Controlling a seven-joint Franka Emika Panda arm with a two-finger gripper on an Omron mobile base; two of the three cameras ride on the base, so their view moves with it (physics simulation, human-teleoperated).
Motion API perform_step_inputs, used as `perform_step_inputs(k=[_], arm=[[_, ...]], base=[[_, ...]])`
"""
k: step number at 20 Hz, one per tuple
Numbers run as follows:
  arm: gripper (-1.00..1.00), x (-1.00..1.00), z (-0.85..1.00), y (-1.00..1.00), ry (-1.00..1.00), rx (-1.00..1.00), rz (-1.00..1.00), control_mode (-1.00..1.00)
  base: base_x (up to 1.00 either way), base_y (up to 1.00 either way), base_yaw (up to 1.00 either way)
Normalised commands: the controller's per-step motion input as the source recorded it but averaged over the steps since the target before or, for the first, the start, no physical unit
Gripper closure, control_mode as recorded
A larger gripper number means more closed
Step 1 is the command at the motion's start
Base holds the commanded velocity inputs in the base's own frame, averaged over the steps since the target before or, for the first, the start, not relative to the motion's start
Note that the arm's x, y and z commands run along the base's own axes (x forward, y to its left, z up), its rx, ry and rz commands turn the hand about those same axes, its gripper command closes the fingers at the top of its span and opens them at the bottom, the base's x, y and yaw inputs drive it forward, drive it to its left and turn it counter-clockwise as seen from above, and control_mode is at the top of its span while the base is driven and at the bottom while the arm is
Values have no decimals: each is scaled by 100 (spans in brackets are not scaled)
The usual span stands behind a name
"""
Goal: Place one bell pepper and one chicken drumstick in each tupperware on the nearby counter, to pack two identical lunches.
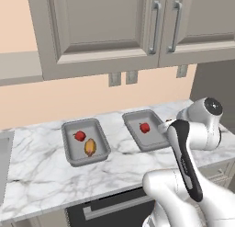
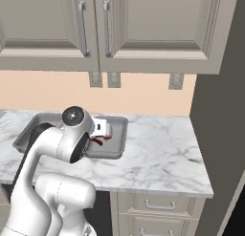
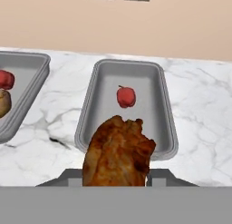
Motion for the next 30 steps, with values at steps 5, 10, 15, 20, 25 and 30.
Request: perform_step_inputs(k=[5,10,15,20,25,30], arm=[[100,42,-50,16,0,0,3,-100],[100,39,-31,9,0,0,7,-100],[100,32,-14,0,10,0,5,-100],[100,27,-30,0,7,0,5,-100],[100,20,-44,0,-1,0,1,-100],[100,32,-40,0,0,0,0,-100]], base=[[0,0,0],[0,0,0],[0,0,0],[0,0,0],[0,0,0],[0,0,0]])
